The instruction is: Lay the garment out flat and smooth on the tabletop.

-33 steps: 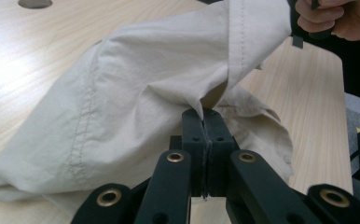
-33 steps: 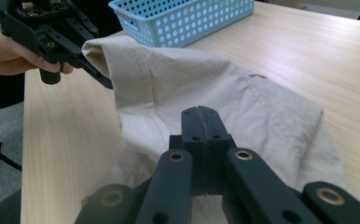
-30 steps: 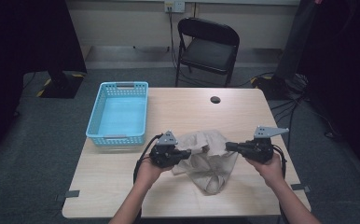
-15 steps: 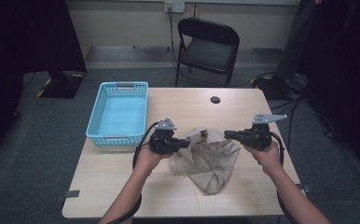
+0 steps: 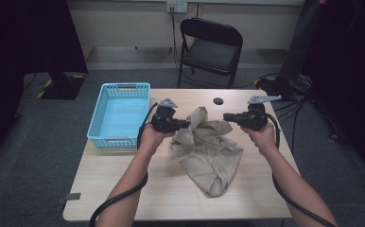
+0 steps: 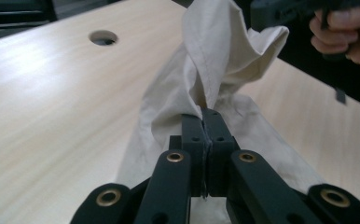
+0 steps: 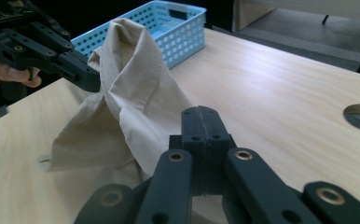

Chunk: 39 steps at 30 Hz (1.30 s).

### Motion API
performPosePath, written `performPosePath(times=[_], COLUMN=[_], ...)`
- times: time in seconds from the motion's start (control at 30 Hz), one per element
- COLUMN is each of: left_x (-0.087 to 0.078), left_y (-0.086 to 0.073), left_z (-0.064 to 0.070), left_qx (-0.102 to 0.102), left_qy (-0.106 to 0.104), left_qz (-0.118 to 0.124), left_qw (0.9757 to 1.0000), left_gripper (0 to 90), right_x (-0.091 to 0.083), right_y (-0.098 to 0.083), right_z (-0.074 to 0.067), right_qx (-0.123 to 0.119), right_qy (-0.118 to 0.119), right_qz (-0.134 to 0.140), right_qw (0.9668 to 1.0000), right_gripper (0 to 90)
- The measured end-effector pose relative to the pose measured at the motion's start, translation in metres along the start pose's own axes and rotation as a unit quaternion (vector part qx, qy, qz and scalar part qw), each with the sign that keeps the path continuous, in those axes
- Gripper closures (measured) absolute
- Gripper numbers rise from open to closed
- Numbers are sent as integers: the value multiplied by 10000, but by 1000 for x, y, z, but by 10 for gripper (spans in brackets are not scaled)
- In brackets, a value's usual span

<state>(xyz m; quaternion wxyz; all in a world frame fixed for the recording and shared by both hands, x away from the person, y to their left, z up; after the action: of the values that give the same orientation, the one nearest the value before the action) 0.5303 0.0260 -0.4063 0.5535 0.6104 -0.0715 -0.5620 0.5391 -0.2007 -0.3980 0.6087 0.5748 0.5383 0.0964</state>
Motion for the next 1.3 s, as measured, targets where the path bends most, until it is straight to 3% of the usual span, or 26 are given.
performPosePath(times=[0.03, 0.07, 0.1, 0.13, 0.17, 0.2, 0.23, 0.27, 0.3, 0.37, 0.43, 0.53, 0.8, 1.13, 1.3], left_x=[2, 6, 9, 13, 16, 19, 22, 23, 23, 25, 24, 22, 11, 12, 19], left_y=[3, 8, 12, 15, 16, 17, 18, 18, 17, 14, 13, 11, 5, -20, -40], left_z=[-4, -12, -18, -22, -25, -30, -33, -33, -32, -28, -25, -17, 7, 28, 34], left_qx=[-71, -134, -254, -345, -414, -520, -725, -859, -880, -723, -713, -657, -465, -296, -337], left_qy=[77, 375, 612, 619, 698, 913, 959, 890, 856, 905, 973, 953, 907, 805, 725], left_qz=[27, 89, 175, 219, 251, 225, 225, 261, 279, 201, 245, 244, 223, -1, -55], left_qw=[9999, 9992, 9977, 9972, 9964, 9942, 9925, 9920, 9920, 9931, 9924, 9930, 9945, 9963, 9968], left_gripper=[885, 869, 794, 714, 628, 508, 342, 245, 249, 194, 133, 96, 34, 29, 29], right_x=[4, 6, 10, 13, 15, 15, 15, 16, 17, 18, 19, 18, 9, -1, 2], right_y=[5, 7, 11, 14, 17, 19, 21, 22, 21, 18, 11, 3, -15, -39, -54], right_z=[7, 11, 18, 24, 27, 30, 34, 37, 37, 36, 32, 28, 6, -16, -26], right_qx=[50, 94, 130, 173, 256, 315, 388, 509, 523, 537, 543, 618, 380, 218, 74], right_qy=[-114, -194, -369, -585, -584, -655, -833, -808, -773, -777, -683, -612, -765, -743, -752], right_qz=[17, 30, 7, 37, 130, 192, 294, 316, 295, 179, 120, 61, -93, -203, -319], right_qw=[9999, 9998, 9992, 9981, 9979, 9972, 9953, 9949, 9952, 9954, 9961, 9962, 9963, 9968, 9966], right_gripper=[900, 900, 900, 897, 857, 779, 624, 588, 521, 356, 285, 187, 49, 23, 21])
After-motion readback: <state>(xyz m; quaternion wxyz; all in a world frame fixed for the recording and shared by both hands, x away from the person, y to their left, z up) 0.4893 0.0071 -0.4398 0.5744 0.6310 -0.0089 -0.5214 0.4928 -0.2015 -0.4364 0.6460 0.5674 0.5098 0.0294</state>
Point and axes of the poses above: each handheld gripper's, and its own axes: x roughly forward along the jaws, y roughly out of its top, z roughly to its right, the point moved 7 cm from there along x, roughly forward along the jaws, and after that the axes turned 5 degrees about -z, right-handed, at the moved point
